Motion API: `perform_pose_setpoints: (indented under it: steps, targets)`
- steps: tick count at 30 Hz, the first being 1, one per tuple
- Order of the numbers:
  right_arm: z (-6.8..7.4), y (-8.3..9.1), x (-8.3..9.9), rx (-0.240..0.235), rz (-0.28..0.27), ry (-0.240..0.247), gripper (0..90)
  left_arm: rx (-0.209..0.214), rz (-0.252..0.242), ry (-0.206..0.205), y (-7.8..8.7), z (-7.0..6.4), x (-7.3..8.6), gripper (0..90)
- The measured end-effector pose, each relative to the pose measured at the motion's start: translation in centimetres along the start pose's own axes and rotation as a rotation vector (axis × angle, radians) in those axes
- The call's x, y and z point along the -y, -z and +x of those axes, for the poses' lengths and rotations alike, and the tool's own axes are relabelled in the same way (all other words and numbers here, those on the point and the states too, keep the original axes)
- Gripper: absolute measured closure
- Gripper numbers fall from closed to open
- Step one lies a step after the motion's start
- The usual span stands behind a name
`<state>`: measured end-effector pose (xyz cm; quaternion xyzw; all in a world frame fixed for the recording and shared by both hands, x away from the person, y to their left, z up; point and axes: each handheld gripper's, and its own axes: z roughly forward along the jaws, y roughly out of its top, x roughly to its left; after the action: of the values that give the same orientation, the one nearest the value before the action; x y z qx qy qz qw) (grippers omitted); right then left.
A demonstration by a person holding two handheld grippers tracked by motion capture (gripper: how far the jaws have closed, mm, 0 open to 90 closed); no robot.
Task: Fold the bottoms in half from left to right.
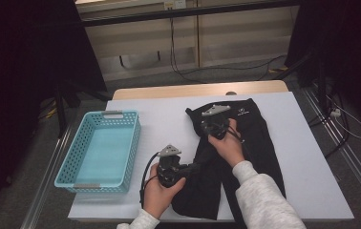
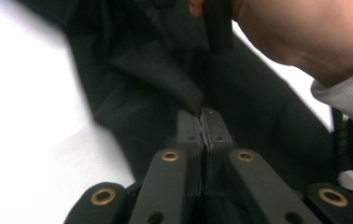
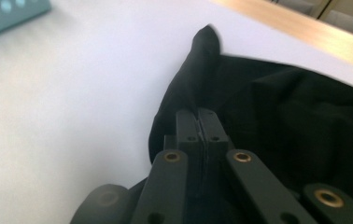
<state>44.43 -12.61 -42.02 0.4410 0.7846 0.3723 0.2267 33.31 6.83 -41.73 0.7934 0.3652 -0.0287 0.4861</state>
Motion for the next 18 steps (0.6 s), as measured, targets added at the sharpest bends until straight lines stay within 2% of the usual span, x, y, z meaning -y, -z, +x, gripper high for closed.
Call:
perform_pose_setpoints:
  steps: [2, 4, 8, 9, 10, 11, 12, 13, 14, 15, 16, 18]
  targets:
    - [-1.2, 1.1, -0.3, 0.006, -0.021, -0.043, 89.7, 0.030, -0.005, -0.011, -0.6, -0.9, -0.8, 87.9]
    - [-2.6, 2.4, -0.4, 0.031, -0.039, -0.077, 89.8, 0.063, -0.016, -0.029, -1.5, -2.1, -1.7, 87.9]
    - [-6.7, 5.9, -0.2, 0.129, -0.084, -0.143, 90.0, 0.144, -0.022, -0.087, -3.7, -5.3, -3.6, 86.7]
    - [-8.0, 7.0, 0.0, 0.156, -0.102, -0.172, 90.0, 0.162, -0.031, -0.091, -4.1, -5.8, -4.0, 83.8]
    - [-9.3, 8.0, 0.3, 0.186, -0.118, -0.205, 89.9, 0.175, -0.031, -0.093, -4.5, -6.3, -4.4, 77.0]
    - [-10.9, 9.2, 1.0, 0.224, -0.131, -0.246, 89.3, 0.177, -0.029, -0.099, -4.7, -6.5, -4.6, 68.7]
    - [-11.7, 9.8, 1.5, 0.255, -0.149, -0.287, 84.8, 0.179, -0.035, -0.101, -4.7, -6.5, -4.7, 61.8]
    - [-12.6, 10.2, 2.4, 0.287, -0.164, -0.338, 66.1, 0.162, -0.045, -0.113, -4.7, -6.4, -4.8, 53.2]
    - [-13.2, 10.3, 3.0, 0.317, -0.132, -0.347, 48.0, 0.145, -0.044, -0.126, -4.6, -6.1, -4.9, 45.1]
    - [-13.4, 10.2, 3.5, 0.330, -0.097, -0.329, 47.9, 0.124, -0.037, -0.129, -4.4, -5.6, -4.8, 39.5]
    - [-13.2, 10.1, 4.1, 0.322, -0.090, -0.323, 50.2, 0.097, -0.032, -0.139, -4.2, -5.1, -4.7, 36.2]
    - [-12.7, 9.8, 5.1, 0.284, -0.089, -0.324, 43.5, 0.049, -0.014, -0.161, -3.7, -3.8, -4.4, 30.7]
